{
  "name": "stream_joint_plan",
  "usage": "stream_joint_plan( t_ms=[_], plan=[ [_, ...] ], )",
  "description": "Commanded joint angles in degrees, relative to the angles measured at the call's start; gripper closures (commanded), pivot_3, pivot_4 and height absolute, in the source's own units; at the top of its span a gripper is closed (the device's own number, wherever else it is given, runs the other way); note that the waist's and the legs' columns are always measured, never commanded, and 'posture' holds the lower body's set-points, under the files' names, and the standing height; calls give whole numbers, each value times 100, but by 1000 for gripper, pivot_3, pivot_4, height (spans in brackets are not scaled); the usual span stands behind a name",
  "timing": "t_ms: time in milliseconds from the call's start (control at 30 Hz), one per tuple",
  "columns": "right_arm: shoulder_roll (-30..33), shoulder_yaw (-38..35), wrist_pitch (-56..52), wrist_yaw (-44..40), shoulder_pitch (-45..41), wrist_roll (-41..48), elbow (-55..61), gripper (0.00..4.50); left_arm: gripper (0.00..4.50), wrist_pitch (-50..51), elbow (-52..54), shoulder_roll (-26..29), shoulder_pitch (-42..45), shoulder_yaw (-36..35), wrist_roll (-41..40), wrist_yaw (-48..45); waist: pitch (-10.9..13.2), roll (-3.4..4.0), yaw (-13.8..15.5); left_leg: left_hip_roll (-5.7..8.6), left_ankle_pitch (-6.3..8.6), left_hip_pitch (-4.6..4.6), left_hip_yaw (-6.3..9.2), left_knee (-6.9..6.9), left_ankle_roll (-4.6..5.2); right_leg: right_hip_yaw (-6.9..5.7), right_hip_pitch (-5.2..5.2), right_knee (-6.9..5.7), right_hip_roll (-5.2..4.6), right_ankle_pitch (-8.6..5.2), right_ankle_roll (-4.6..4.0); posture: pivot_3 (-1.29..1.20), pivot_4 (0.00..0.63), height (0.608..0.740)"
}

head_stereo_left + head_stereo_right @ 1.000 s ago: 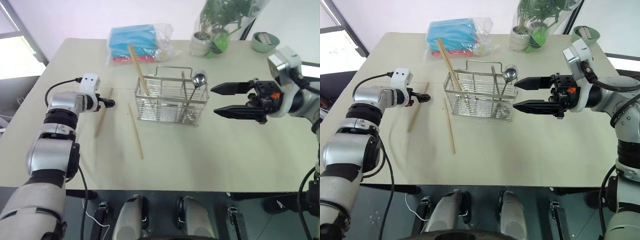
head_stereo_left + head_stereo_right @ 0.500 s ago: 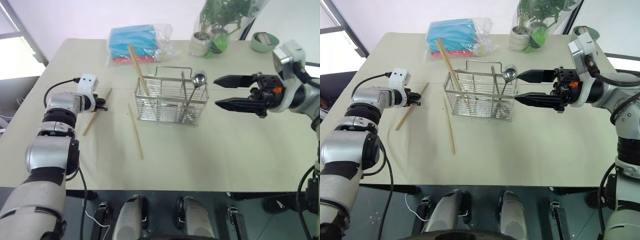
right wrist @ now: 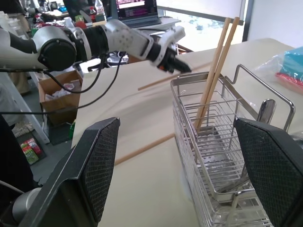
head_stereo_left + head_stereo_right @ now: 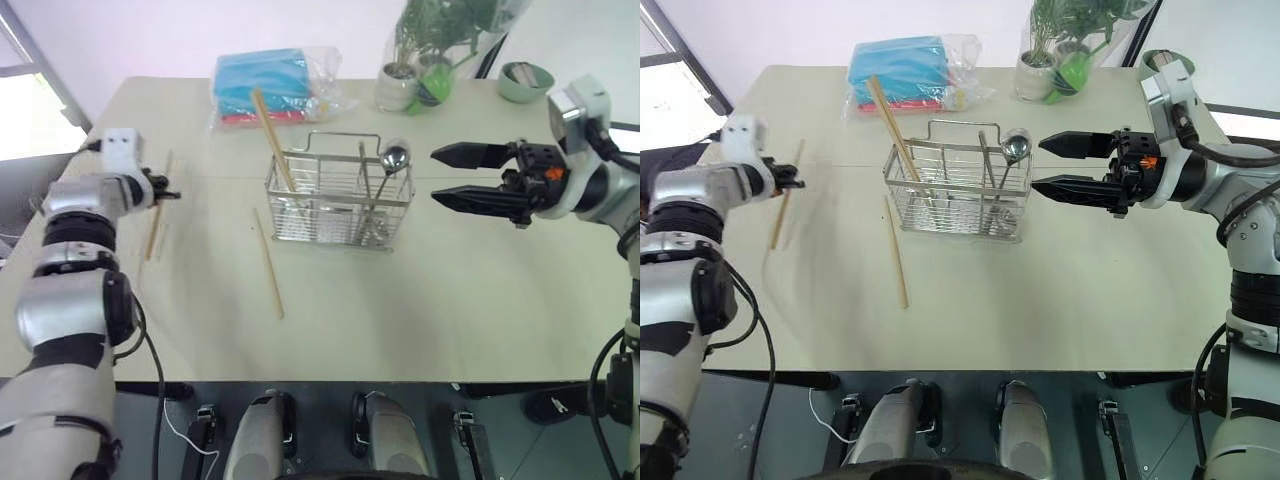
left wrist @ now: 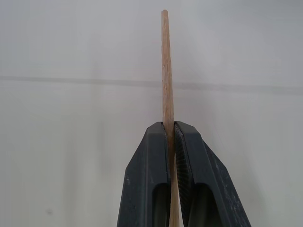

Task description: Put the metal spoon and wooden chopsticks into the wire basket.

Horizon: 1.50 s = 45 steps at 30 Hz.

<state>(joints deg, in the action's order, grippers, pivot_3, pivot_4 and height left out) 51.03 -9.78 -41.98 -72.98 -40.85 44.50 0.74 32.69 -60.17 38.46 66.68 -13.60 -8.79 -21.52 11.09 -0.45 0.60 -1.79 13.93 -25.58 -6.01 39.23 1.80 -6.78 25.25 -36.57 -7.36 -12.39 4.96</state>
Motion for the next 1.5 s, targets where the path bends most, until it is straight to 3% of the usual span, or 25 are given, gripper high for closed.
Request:
stream_joint_plan(
  t_ms=[33, 267, 467, 700, 1033, 1400, 1433, 1500],
  plan=[
    [88, -169, 121, 20, -175, -53, -72, 551, 4471, 82, 1454, 66, -17, -686, -685, 52, 1, -4, 23, 1, -2, -1, 0, 2, -3, 0, -1, 0, -2, 0, 0, 0, 150, 707],
    [157, -161, 138, -24, -324, -165, -314, 551, 4471, 1556, 5180, -585, -232, -1564, -2933, -164, 1, -13, 13, 10, -13, -1, 1, 6, -21, -1, -8, 0, -12, 1, 2, 0, 150, 707],
    [194, -173, 143, -43, -334, -226, -342, 551, 4471, 1793, 5845, -1443, 235, -1506, -3763, 487, 1, -12, 14, 9, -13, 24, 3, 5, -21, -1, -32, 1, -8, 1, 3, 0, 150, 707],
    [202, -309, 8, 129, -231, -118, -155, 551, 4471, 1165, 5976, -2128, -230, -524, -3391, 313, 0, -11, 15, 10, -13, 24, 0, 5, -21, -1, -33, 4, -4, 1, 3, 0, 150, 707],
    [253, -572, -242, 376, -32, 116, 108, 551, 4471, -1027, 5532, -2799, -1214, 601, -1955, -121, 1, -12, 19, 7, -13, 21, 1, 3, -21, -1, -33, 16, 0, 1, 2, 0, 150, 707],
    [293, -572, -424, 428, -340, 164, -123, 551, 4471, -1720, 5870, -3194, -1927, 949, -1414, 10, 0, -11, 17, 5, 2, 19, 4, 4, 6, -2, -35, 24, 0, 2, 2, 0, 150, 707],
    [291, -567, -431, 428, -384, 159, -165, 551, 3716, -1663, 5976, -3220, -2017, 945, -1446, 58, 0, -11, 14, 4, 3, 19, 5, 4, 7, -2, -34, 24, 0, 2, 2, 0, 150, 707],
    [282, -555, -445, 421, -449, 154, -234, 551, 2870, -1545, 6210, -3259, -2157, 939, -1533, 123, 0, -11, 15, 2, 4, 18, 5, 3, 9, -2, -33, 24, 1, 2, 2, 0, 150, 707]
  ],
)
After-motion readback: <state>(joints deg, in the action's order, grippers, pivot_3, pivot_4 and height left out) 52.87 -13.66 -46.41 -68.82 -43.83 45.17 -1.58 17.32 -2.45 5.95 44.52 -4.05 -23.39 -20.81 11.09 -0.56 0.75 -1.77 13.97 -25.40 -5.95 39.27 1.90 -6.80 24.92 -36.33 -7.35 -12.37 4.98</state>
